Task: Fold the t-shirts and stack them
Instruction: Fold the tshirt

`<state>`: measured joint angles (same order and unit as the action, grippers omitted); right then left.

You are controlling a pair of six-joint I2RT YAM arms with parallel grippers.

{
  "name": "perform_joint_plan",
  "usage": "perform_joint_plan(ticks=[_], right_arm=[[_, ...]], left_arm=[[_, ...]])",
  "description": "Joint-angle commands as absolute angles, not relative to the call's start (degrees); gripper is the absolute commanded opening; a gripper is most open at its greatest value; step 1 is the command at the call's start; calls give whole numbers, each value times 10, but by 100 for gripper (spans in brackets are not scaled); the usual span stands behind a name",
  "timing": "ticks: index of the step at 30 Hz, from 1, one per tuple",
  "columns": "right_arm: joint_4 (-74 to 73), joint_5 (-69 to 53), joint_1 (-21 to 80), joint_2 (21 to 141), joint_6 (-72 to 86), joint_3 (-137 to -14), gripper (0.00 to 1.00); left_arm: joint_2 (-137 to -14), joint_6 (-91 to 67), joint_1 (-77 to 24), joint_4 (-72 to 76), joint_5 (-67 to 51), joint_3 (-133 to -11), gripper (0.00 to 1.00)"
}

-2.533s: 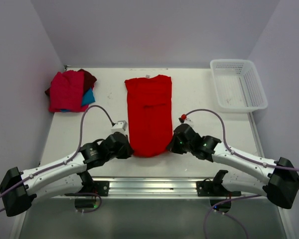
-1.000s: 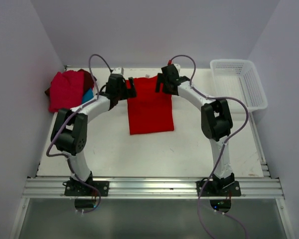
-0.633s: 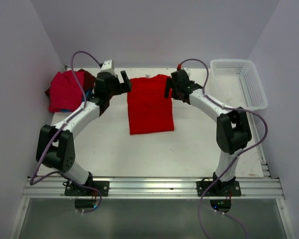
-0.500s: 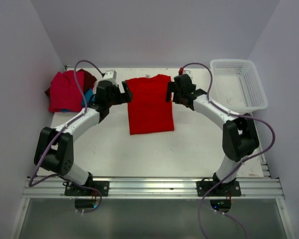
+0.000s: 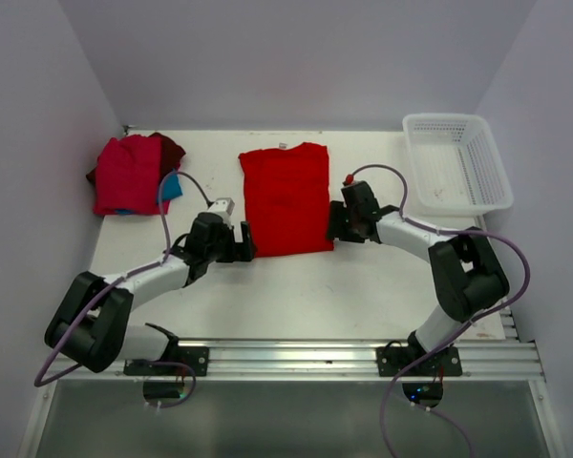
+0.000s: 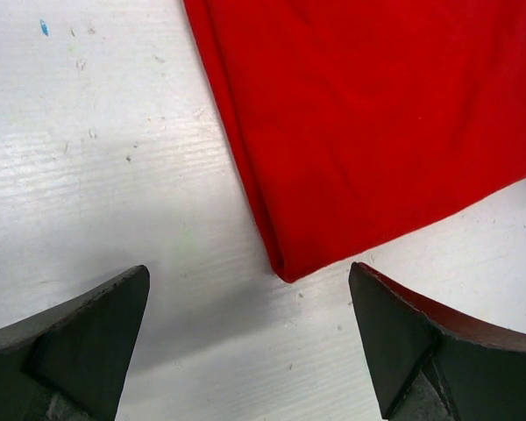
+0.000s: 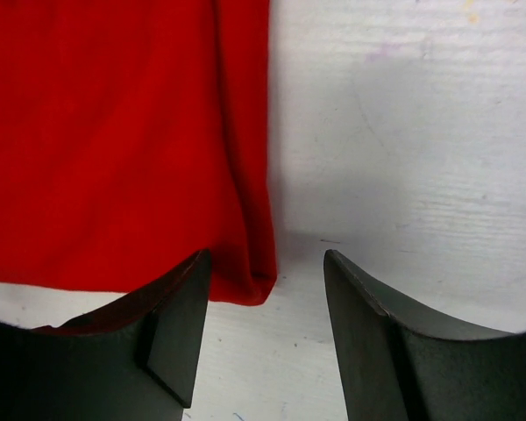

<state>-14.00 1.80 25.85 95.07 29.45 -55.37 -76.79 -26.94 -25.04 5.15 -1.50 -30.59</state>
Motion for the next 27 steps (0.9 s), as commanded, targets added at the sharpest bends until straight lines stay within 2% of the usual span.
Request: perform_joint_plan(ticks=[1,10,17,24,26,27], right_arm=[[-80,-54,250,935,323,-534,58],[-11,-123,231,959,366,-477,59],[-3,-125,230,962,368,-455,57],[19,-129,230,969,376,-448,51],[25,-133,230,974,377,-446,47],[26,-134,230,975,377,-446,41]], left_arm=[[-750,-264,-246,123,-29,-284,100],[-790,-298,-210,240,-141,-229,100],[-896,-347,-179,338,-233,-221,100],[-947,-364,-180,329,-259,-242,100],[-966,-366,-181,326,-265,-243,100],[-972,-367,-181,325,-267,-243,99]])
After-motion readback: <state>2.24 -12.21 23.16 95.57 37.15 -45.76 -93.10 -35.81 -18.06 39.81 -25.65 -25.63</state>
